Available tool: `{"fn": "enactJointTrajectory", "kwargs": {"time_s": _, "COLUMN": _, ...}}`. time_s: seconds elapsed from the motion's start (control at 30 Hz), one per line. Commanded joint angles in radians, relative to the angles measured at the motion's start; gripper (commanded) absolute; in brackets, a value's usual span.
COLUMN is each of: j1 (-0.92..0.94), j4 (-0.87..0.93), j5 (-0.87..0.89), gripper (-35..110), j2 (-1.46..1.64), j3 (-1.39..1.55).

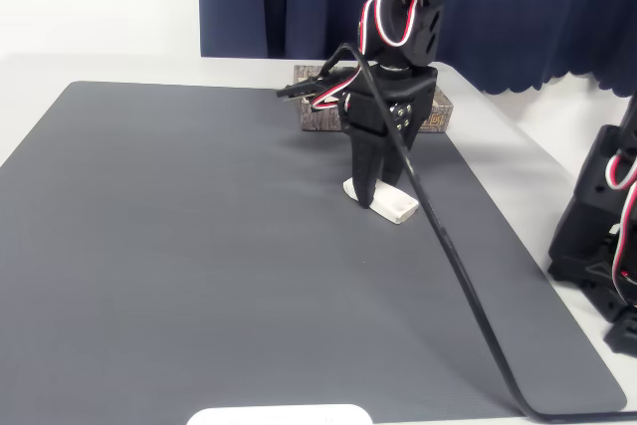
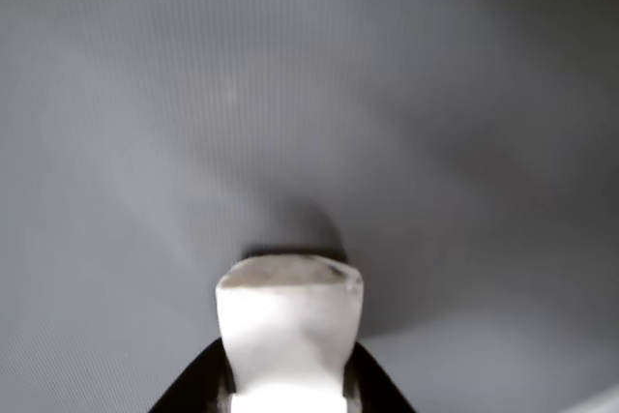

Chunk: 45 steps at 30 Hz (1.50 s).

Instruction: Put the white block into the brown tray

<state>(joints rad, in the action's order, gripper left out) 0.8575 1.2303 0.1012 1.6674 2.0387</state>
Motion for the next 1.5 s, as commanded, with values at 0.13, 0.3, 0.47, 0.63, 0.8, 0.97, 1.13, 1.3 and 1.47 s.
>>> {"fn": "enactJointTrajectory", "kwargs": {"time_s": 0.13, "j1": 0.051, "j4": 0.115, "j5": -0.041, "gripper": 0, "j2": 0.141, "j3": -0.103}}
{"fn": "enactJointTrajectory", "kwargs": {"time_s": 0.3, "j1": 0.137, "j4": 0.225, "j5": -0.06, "gripper": 0, "j2": 0.147, "j3": -0.261}}
{"fn": "enactJointTrajectory", "kwargs": {"time_s": 0.47, "j1": 0.221, "j4": 0.245, "j5": -0.06, "gripper": 0, "j2": 0.115, "j3": -0.387}}
{"fn": "enactJointTrajectory", "kwargs": {"time_s": 0.63, "j1": 0.305, "j4": 0.267, "j5": -0.054, "gripper": 0, "j2": 0.026, "j3": -0.558}}
{"fn": "enactJointTrajectory", "kwargs": {"time_s": 0.8, "j1": 0.393, "j4": 0.267, "j5": -0.058, "gripper": 0, "j2": -0.107, "j3": -0.707}}
{"fn": "enactJointTrajectory", "kwargs": {"time_s": 0.97, "j1": 0.445, "j4": 0.262, "j5": -0.041, "gripper": 0, "j2": -0.261, "j3": -0.848}}
{"fn": "enactJointTrajectory", "kwargs": {"time_s": 1.13, "j1": 0.48, "j4": 0.268, "j5": -0.038, "gripper": 0, "j2": -0.42, "j3": -1.032}}
{"fn": "enactJointTrajectory", "kwargs": {"time_s": 1.3, "j1": 0.508, "j4": 0.27, "j5": -0.012, "gripper": 0, "j2": -0.514, "j3": -1.138}}
{"fn": "enactJointTrajectory", "kwargs": {"time_s": 1.47, "j1": 0.508, "j4": 0.27, "j5": -0.008, "gripper": 0, "j2": -0.532, "j3": -1.157}}
